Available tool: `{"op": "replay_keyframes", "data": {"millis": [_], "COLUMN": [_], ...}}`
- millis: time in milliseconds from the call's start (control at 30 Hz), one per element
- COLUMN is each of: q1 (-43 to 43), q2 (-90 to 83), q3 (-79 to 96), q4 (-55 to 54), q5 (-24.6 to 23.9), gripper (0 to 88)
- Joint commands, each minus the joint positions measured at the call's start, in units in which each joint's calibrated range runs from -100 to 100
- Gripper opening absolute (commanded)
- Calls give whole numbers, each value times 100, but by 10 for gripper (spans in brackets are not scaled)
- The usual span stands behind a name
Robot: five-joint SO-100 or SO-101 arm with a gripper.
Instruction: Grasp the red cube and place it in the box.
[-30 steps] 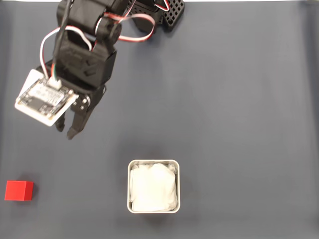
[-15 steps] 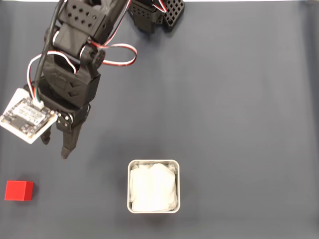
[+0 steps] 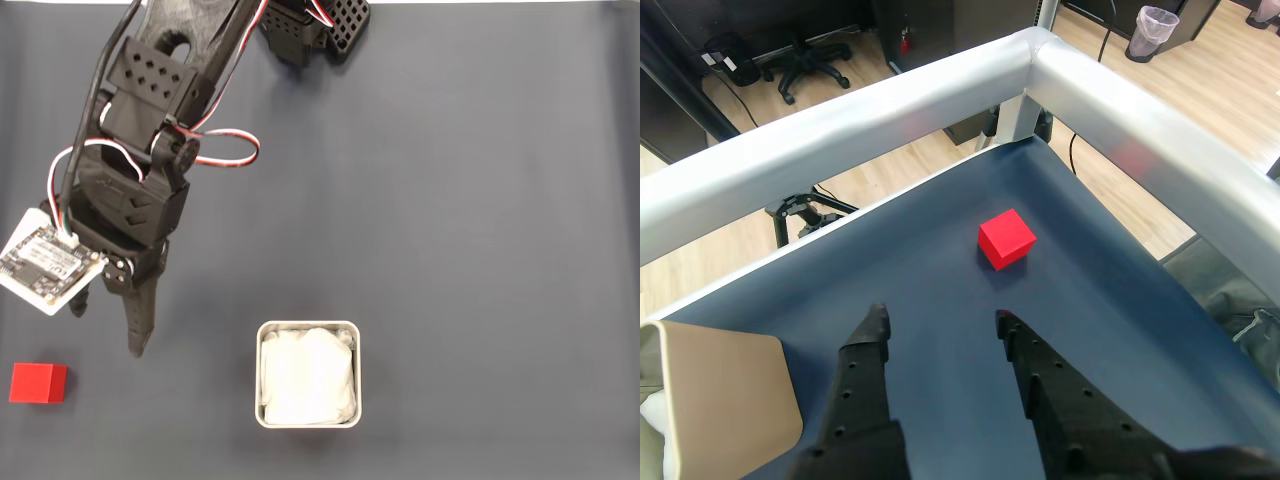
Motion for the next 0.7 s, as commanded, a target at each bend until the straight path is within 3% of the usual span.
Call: {"op": "replay_keyframes", "data": {"millis": [0, 667], "q1": [142, 419], "q2": [81, 1156], "q3": [-283, -730], "q4": [-330, -1264], "q5": [10, 122], "gripper": [291, 366]}}
